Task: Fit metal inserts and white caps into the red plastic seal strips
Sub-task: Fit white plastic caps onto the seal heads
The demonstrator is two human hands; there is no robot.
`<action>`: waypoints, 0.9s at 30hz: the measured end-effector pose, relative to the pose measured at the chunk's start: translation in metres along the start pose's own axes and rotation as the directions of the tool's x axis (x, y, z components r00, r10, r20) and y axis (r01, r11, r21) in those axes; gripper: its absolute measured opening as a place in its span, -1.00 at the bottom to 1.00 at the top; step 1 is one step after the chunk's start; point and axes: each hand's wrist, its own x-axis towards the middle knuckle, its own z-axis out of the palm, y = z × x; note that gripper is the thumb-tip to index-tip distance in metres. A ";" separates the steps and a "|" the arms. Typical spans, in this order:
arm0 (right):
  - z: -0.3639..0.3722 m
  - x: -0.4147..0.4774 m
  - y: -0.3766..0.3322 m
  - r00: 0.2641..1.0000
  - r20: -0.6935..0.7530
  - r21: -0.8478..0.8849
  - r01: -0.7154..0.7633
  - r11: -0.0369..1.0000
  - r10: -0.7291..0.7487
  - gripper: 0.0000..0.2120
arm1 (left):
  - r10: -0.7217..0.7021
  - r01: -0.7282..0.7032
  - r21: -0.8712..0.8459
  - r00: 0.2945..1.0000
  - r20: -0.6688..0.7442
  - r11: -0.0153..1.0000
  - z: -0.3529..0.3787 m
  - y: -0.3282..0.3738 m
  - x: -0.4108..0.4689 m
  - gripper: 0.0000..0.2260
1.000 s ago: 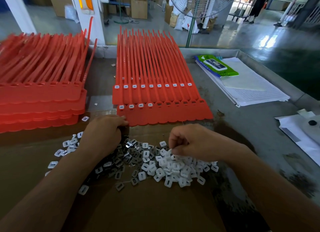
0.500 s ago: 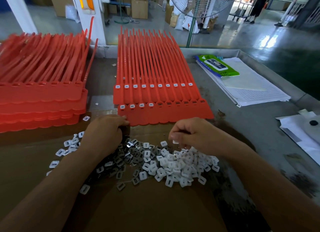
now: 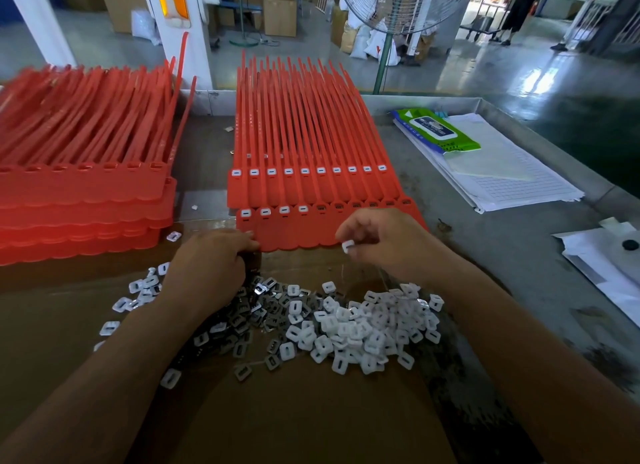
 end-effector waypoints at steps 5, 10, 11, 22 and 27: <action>-0.001 0.027 0.004 0.988 -0.150 0.033 -0.034 0.999 0.038 -0.83 | 0.002 -0.002 -0.001 1.000 -0.009 1.000 0.000 0.001 0.000 -0.64; 0.001 0.059 0.010 0.968 -0.251 -0.043 -0.027 0.999 0.015 -0.91 | -0.003 0.003 -0.015 1.000 -0.007 1.000 -0.001 0.002 -0.001 -0.64; 0.002 0.064 0.010 0.965 -0.262 -0.039 -0.031 0.999 0.019 -0.90 | -0.004 0.003 -0.019 1.000 -0.007 1.000 -0.001 0.002 -0.001 -0.64; 0.014 0.090 0.012 0.977 -0.200 -0.093 -0.093 0.991 0.073 -0.89 | 0.018 -0.019 -0.029 0.999 -0.028 0.999 -0.001 0.001 -0.003 -0.64; 0.015 0.092 0.015 0.976 -0.190 -0.099 -0.127 0.987 0.106 -0.88 | 0.021 -0.021 -0.030 1.000 -0.016 0.999 -0.001 0.001 -0.002 -0.64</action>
